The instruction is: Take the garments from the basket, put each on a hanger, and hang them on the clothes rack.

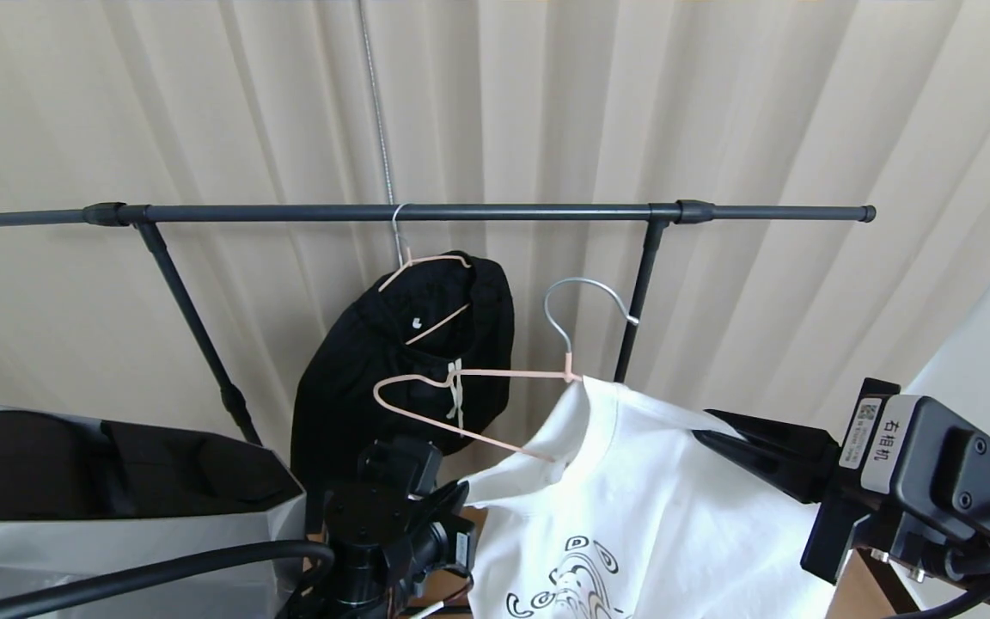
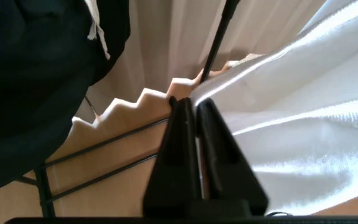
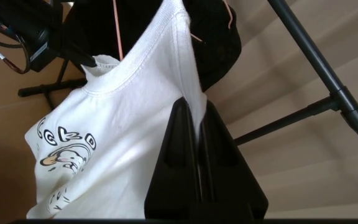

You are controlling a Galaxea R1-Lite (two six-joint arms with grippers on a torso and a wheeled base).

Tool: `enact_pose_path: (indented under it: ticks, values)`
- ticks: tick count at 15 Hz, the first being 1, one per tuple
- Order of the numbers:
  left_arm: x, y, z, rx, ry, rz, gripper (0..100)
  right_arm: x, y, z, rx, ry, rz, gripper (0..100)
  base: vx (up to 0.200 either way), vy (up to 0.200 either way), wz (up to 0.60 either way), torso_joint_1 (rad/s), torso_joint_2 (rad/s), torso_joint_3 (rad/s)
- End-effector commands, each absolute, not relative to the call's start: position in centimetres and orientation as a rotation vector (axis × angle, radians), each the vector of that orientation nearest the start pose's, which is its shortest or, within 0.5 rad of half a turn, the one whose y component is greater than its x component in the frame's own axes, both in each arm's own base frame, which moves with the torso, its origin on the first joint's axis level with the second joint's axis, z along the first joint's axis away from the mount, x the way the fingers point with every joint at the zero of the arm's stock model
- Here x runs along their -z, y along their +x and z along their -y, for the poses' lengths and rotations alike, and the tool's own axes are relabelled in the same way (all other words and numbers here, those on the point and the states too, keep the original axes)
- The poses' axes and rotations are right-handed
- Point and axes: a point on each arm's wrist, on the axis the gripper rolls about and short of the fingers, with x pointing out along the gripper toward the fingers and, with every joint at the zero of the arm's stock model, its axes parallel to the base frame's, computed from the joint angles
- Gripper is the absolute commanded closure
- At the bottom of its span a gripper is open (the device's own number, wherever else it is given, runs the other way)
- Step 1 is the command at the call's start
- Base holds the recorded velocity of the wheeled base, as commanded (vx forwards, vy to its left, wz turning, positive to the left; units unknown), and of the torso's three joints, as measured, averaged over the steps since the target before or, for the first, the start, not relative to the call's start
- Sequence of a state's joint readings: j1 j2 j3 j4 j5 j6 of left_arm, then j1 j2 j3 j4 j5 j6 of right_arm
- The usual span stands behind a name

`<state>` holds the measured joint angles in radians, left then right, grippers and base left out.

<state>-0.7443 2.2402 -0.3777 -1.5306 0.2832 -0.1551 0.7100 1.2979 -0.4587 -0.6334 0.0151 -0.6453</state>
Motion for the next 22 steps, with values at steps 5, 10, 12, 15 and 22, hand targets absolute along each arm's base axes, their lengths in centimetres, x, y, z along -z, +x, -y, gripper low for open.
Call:
enact_pose_path:
  ticks: [5, 10, 12, 15, 22]
  values:
    - [-4.6, 21.9, 18.8, 0.427, -0.021, -0.251, 100, -18.6, 14.8, -12.6, -0.768, -0.649, 0.013, 100, 0.000, 0.000, 0.00, 0.000, 0.00, 0.000]
    - [-6.6, 21.8, 16.6, 0.376, -0.023, -0.199, 100, -18.6, 15.3, -12.0, -0.765, -0.629, 0.005, 100, 0.000, 0.000, 0.00, 0.000, 0.00, 0.000]
    - [-6.9, 22.1, 15.8, 0.348, -0.020, -0.193, 100, -18.6, 15.4, -11.9, -0.758, -0.628, 0.004, 100, 0.000, 0.000, 0.00, 0.000, 0.00, 0.000]
    - [-7.3, 22.4, 15.1, 0.320, -0.021, -0.177, 100, -18.6, 15.4, -11.7, -0.757, -0.627, 0.002, 100, 0.000, 0.000, 0.00, 0.000, 0.00, 0.000]
    - [-7.6, 23.8, 13.6, 0.254, -0.015, -0.155, 100, -18.5, 15.2, -11.4, -0.752, -0.625, 0.005, 100, 0.000, 0.000, 0.00, 0.000, 0.00, 0.000]
